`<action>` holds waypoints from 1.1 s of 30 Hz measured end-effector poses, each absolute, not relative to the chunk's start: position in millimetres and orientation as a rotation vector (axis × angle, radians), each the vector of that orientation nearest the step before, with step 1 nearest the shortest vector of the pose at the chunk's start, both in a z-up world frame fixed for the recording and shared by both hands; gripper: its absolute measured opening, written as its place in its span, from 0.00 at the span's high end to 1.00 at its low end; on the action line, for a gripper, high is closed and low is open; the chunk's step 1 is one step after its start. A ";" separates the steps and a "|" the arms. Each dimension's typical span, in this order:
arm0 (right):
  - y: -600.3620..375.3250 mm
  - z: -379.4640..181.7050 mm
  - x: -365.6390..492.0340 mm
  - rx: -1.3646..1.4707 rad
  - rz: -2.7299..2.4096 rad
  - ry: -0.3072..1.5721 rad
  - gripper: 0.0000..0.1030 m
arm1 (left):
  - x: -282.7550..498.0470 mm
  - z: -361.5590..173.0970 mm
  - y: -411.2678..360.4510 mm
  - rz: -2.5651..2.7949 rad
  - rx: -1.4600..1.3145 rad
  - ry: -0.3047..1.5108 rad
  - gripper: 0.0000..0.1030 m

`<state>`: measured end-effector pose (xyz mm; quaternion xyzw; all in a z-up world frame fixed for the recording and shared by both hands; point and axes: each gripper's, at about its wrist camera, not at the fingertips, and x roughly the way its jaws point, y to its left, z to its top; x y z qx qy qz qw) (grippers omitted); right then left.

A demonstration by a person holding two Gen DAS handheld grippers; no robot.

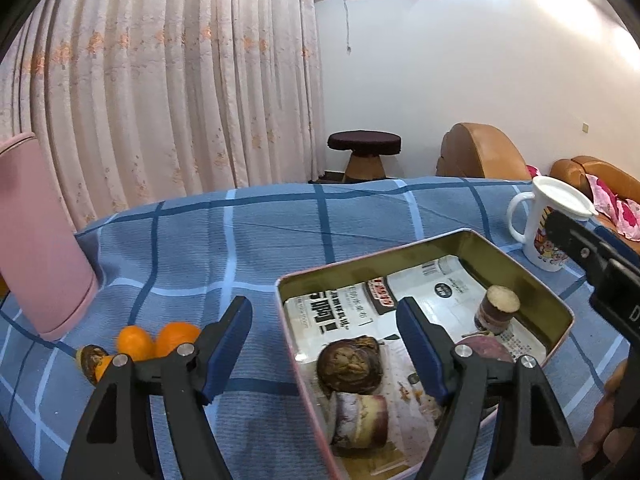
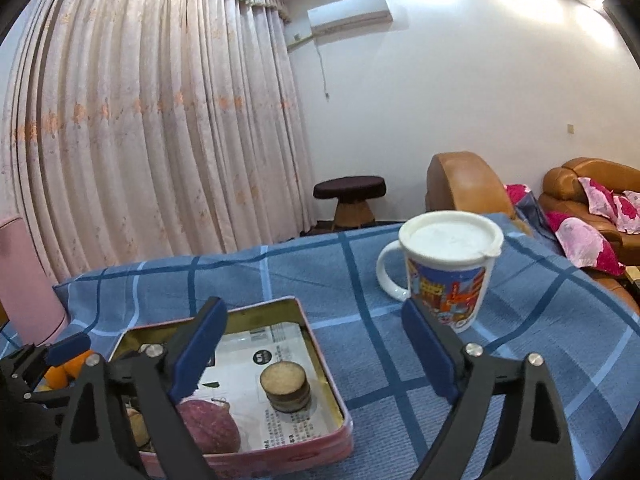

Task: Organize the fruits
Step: 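Lower both items into the tin and open both grippers, then move both grippers back toward the remaining oranges and small fruits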

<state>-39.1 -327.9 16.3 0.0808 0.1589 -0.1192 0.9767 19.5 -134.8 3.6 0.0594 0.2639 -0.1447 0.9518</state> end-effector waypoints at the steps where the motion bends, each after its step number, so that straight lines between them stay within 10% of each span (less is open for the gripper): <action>1: -326.9 16.7 -39.7 0.159 -0.247 0.316 0.07 | 18.6 3.9 -133.8 -0.288 0.124 0.532 0.26; 33: -283.7 16.0 -54.8 0.148 -0.265 0.314 0.07 | 8.4 3.5 -70.8 -0.193 0.105 0.519 0.26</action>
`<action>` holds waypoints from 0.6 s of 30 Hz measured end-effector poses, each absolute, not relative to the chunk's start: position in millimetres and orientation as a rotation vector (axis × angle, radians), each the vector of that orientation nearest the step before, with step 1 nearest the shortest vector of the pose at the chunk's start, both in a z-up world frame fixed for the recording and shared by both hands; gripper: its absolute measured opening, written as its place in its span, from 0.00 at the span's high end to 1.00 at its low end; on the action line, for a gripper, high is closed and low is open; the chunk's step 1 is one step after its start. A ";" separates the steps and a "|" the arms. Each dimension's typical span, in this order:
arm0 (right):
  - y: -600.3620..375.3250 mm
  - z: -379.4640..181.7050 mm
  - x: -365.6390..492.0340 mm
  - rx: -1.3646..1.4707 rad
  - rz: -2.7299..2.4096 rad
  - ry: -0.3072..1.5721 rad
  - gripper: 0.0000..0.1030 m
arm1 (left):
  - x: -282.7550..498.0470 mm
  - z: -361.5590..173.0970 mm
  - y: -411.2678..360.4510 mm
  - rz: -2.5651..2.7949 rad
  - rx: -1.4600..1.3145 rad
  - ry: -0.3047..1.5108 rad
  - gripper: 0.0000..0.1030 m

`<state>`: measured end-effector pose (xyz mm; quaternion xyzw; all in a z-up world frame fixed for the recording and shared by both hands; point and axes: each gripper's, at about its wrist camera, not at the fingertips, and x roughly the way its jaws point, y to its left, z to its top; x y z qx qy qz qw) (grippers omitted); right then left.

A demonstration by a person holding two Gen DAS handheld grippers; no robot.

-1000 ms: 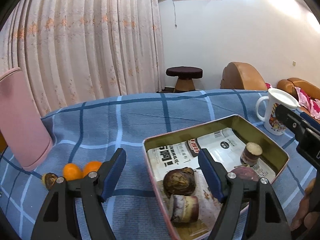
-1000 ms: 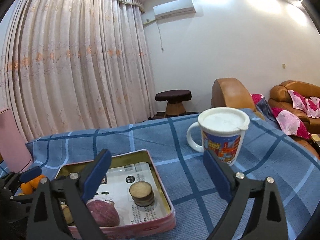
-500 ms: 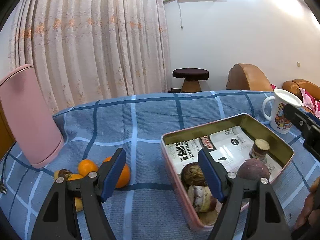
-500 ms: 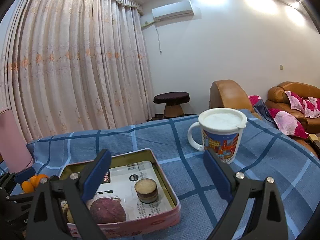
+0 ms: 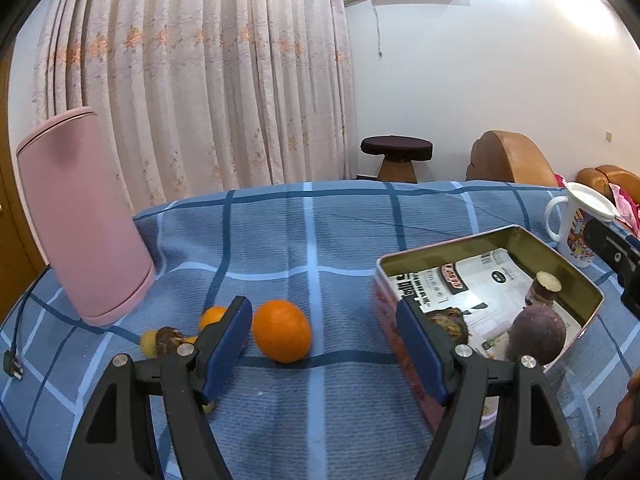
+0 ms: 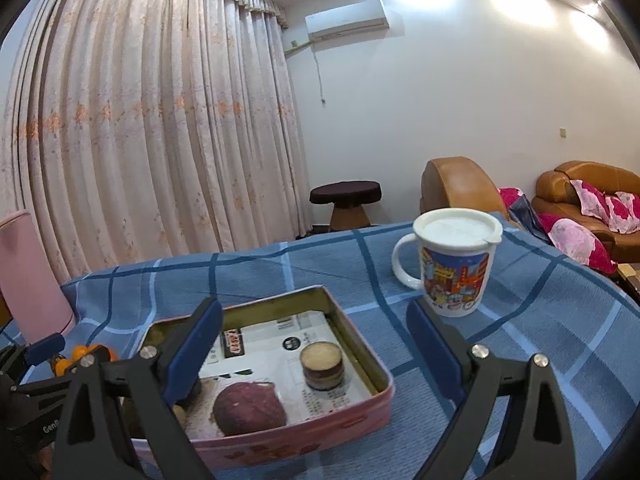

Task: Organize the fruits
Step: 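Move both grippers back toward the remaining oranges and small fruits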

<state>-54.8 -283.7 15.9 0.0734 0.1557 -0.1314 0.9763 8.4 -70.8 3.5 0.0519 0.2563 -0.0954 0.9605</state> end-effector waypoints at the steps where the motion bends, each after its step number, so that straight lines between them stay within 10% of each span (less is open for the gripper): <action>1: -281.0 16.0 -54.4 0.144 -0.266 0.318 0.07 | 8.2 3.4 -68.5 -0.192 0.105 0.519 0.26; 18: -227.5 13.4 -47.0 0.088 -0.277 0.361 0.07 | 11.0 2.1 -19.5 -0.154 0.099 0.528 0.26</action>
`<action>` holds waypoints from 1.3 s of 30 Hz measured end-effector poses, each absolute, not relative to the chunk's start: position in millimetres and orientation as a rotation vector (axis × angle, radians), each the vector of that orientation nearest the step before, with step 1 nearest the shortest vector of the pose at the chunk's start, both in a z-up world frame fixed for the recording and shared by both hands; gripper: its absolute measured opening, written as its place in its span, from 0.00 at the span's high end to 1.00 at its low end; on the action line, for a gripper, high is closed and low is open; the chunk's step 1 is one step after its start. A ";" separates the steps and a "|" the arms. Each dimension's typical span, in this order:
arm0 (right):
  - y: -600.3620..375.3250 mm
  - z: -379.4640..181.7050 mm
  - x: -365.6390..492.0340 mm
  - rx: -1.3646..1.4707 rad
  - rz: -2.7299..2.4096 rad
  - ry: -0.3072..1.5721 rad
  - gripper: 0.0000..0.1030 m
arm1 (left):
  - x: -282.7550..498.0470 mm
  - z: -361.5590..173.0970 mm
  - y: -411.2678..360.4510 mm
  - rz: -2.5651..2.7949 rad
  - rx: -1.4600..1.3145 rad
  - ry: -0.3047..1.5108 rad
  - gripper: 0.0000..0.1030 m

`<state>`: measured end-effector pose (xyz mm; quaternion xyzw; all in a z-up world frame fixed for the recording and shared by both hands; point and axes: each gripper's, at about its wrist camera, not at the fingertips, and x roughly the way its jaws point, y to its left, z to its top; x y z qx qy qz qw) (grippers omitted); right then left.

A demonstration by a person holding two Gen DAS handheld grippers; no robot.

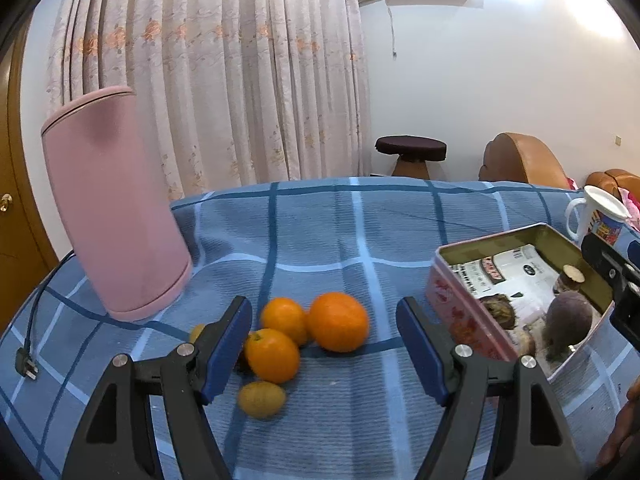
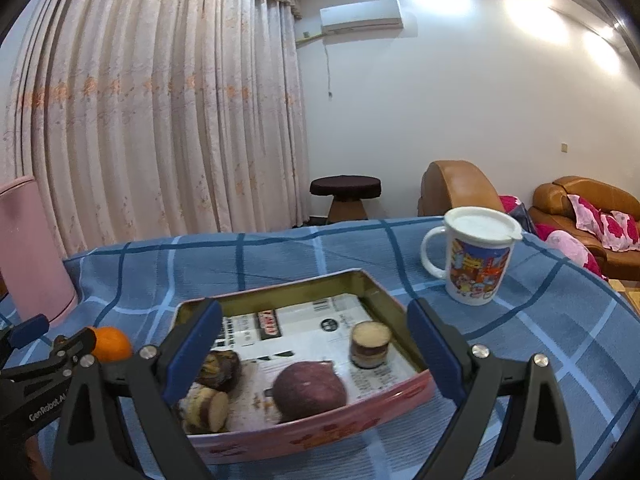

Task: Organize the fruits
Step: 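Move both grippers back toward the remaining oranges and small fruits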

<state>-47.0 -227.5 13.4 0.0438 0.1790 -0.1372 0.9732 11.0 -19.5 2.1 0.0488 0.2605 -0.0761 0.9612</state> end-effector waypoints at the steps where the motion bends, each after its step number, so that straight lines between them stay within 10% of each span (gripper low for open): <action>1: -224.0 12.8 -45.3 0.088 -0.272 0.366 0.07 | 11.8 1.9 -15.4 -0.152 0.096 0.530 0.26; 39: -119.2 3.7 4.0 0.046 -0.148 0.460 0.07 | 46.8 -2.6 89.7 -0.040 0.098 0.554 0.26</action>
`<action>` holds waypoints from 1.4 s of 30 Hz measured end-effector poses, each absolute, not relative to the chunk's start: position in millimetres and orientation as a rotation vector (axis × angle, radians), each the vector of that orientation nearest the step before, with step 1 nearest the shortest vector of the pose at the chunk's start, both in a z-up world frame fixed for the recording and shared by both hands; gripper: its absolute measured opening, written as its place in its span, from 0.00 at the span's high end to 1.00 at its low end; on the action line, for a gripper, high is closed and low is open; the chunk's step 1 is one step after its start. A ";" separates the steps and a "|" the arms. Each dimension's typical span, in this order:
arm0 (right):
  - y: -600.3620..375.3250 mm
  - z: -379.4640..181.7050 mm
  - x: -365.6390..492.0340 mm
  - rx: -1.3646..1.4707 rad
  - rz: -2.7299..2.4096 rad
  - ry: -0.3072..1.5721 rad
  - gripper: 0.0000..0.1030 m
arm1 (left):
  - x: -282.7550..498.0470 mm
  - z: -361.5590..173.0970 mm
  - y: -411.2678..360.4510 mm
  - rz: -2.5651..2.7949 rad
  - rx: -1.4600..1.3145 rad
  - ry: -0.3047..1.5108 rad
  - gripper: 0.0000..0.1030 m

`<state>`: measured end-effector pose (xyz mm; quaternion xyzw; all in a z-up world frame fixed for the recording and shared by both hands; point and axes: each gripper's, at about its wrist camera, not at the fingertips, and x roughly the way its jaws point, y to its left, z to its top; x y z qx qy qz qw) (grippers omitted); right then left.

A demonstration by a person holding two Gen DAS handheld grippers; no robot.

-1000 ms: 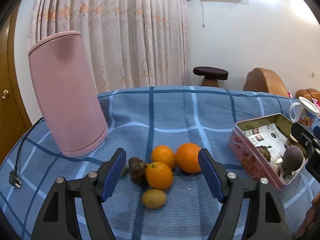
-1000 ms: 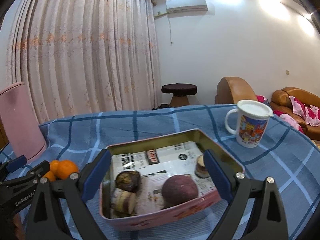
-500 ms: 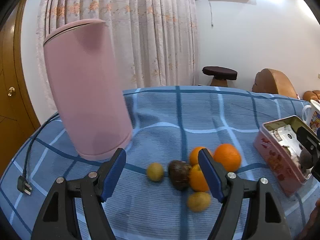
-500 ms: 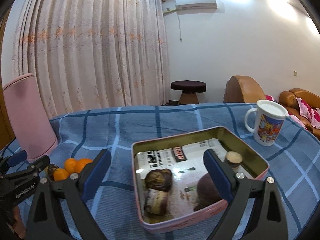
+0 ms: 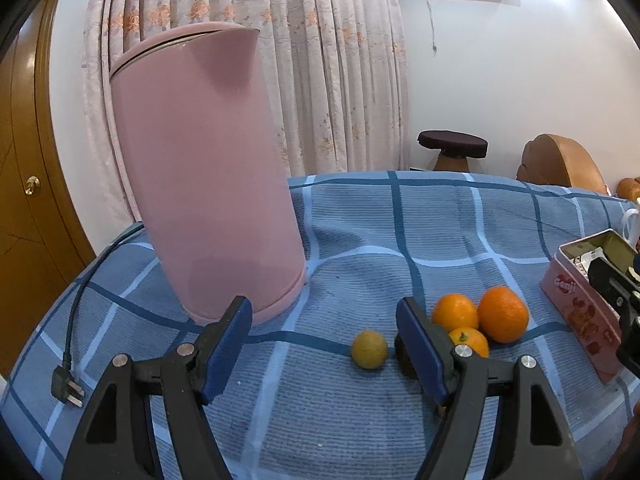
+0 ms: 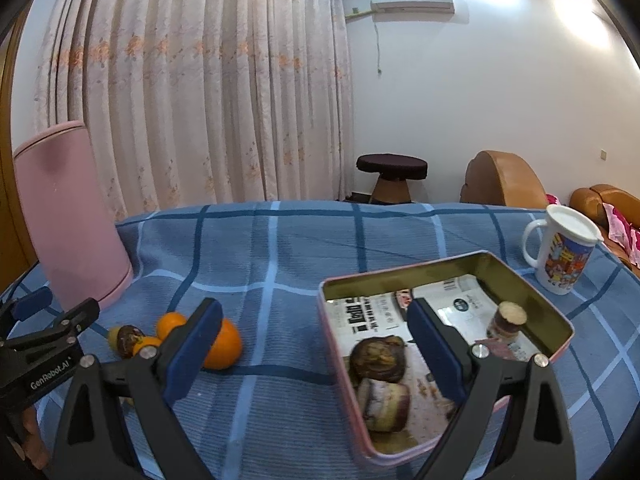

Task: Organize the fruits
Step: 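Move both grippers back toward the remaining oranges and small fruits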

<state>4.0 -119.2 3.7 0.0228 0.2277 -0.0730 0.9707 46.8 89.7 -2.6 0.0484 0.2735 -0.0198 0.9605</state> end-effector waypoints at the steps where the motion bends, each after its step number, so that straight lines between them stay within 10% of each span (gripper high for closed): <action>1: -117.3 3.6 4.4 0.045 -0.144 0.461 0.07 | 47.2 -2.5 90.6 -0.040 0.101 0.554 0.26; 27: -97.3 -1.6 16.7 0.043 -0.070 0.511 0.09 | 58.1 -4.0 110.6 0.088 0.134 0.566 0.26; 42: -56.9 -31.4 26.7 0.100 0.227 0.750 0.38 | 67.7 -9.3 124.0 0.194 0.159 0.606 0.26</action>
